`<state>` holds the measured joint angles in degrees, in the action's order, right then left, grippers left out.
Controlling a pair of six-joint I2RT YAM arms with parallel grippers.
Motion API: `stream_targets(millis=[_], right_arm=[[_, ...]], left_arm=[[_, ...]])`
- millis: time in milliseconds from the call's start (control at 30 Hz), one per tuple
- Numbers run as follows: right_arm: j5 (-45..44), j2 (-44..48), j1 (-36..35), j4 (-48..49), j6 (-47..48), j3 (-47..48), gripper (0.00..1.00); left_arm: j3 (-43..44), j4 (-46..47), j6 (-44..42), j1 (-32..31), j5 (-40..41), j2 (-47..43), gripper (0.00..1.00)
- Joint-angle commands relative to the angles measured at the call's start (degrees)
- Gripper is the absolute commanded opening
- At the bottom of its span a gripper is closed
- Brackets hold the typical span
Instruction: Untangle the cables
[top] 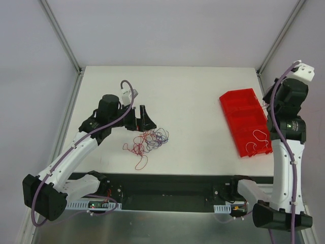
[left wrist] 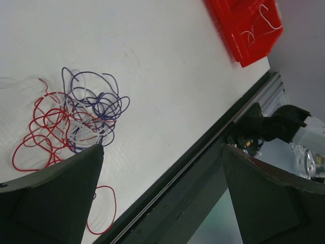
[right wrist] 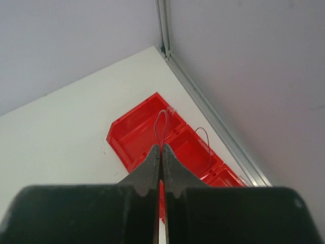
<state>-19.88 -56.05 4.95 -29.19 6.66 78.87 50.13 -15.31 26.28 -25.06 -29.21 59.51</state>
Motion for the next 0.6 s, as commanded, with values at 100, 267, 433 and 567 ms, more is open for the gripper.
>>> stream_targets(millis=[100,267,433,567], right_arm=[[10.9,-6.9,3.1,5.4,-10.2,-7.4,0.00],[18.3,-7.1,6.3,6.2,-17.4,-10.4,0.00],[22.7,-10.4,9.7,7.0,-19.6,-12.3,0.00],[22.8,-15.8,11.9,6.9,-18.3,-12.0,0.00]], left_arm=[[8.0,-0.6,-3.2,0.0,-12.2,0.3,0.99],[11.7,-3.2,-7.5,-0.6,-8.6,0.7,0.99],[9.6,-3.5,-9.2,-2.2,-3.8,0.3,0.99],[8.3,-3.9,-10.1,-2.2,-4.0,-0.7,0.99]])
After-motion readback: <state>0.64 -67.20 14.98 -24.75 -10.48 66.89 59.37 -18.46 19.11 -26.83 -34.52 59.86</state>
